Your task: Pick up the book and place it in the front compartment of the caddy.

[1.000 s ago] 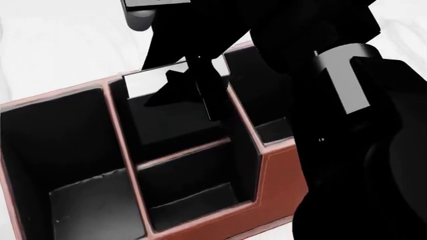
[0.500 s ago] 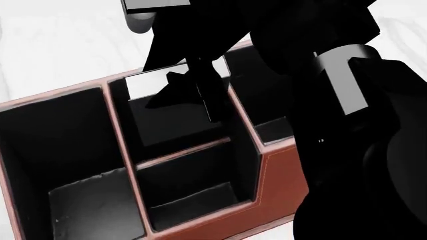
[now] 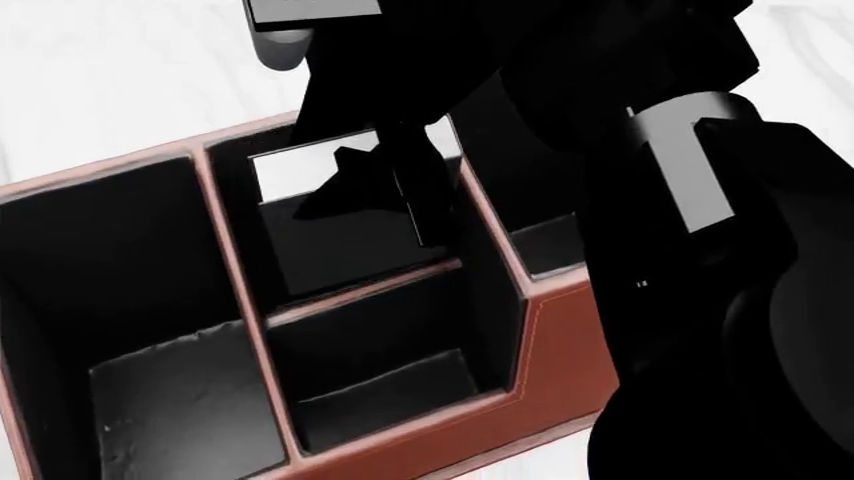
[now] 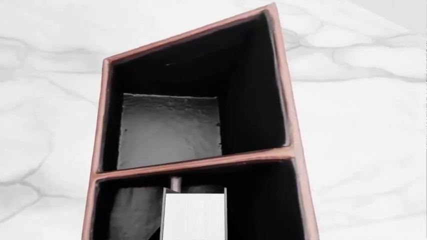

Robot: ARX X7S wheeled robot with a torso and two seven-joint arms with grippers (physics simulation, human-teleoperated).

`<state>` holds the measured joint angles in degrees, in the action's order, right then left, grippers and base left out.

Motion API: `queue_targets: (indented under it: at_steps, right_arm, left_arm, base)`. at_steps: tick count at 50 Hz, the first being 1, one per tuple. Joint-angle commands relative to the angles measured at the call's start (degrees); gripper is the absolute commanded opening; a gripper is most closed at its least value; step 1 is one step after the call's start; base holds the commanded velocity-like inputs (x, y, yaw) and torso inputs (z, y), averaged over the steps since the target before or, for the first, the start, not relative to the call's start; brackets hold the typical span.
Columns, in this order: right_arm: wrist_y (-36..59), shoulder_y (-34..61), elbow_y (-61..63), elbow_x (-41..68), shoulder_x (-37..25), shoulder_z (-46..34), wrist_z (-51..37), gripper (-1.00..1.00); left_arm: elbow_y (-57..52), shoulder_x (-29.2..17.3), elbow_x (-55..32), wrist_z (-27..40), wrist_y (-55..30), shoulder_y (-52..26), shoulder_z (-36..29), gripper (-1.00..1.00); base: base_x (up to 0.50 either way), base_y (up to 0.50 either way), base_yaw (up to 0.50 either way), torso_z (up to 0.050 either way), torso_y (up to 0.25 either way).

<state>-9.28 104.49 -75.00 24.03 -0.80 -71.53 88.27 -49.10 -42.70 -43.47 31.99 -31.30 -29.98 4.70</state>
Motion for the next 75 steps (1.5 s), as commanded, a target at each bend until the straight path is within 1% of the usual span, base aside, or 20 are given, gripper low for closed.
queue_targets:
  at_steps: [1, 18, 19, 39, 60, 67, 75]
  right_arm:
    - [-1.1, 0.6, 0.0, -1.8, 0.8, 3.9, -0.2, -1.00]
    - [-0.8, 0.6, 0.0, -2.0, 0.8, 2.8, -1.8, -1.00]
    - [-0.8, 0.5, 0.0, -2.1, 0.8, 3.0, -1.3, 1.00]
    - [-1.5, 0.2, 0.0, -2.2, 0.8, 2.6, -1.2, 1.00]
    - [-1.1, 1.3, 0.0, -5.7, 0.8, 6.8, -1.3, 1.00]
    - [-0.4, 2.8, 0.0, -10.5, 0.8, 13.5, -2.3, 1.00]
    - [0.2, 4.9, 0.0, -18.9, 0.4, 23.6, -3.5, 1.00]
  left_arm:
    - [-0.2, 0.8, 0.3, -0.8, 0.1, 0.0, 1.0, 1.00]
    - [-0.3, 0.7, 0.5, -0.7, 0.3, 0.2, 0.8, 1.00]
    - [-0.3, 0.6, 0.5, -0.7, 0.4, 0.3, 1.0, 1.00]
    - [-0.1, 0.5, 0.7, -0.7, 1.1, 1.2, 1.2, 1.00]
    - [-0.1, 0.2, 0.1, -0.3, 0.9, 0.7, 1.2, 1.00]
    - [-0.2, 0.1, 0.2, -0.3, 0.9, 0.8, 1.0, 1.00]
    - [-0.2, 0.1, 0.2, -0.2, 0.9, 0.8, 0.8, 1.00]
  base:
    - [0.00, 0.00, 0.00, 0.000, 0.000]
    - [0.00, 0.00, 0.00, 0.000, 0.001]
    - [0.00, 0.00, 0.00, 0.000, 0.000]
    - [0.00, 0.00, 0.00, 0.000, 0.000]
    - [0.00, 0.00, 0.00, 0.000, 0.000]
    - [0.00, 0.00, 0.00, 0.000, 0.000]
    - [0.00, 0.00, 0.00, 0.000, 0.000]
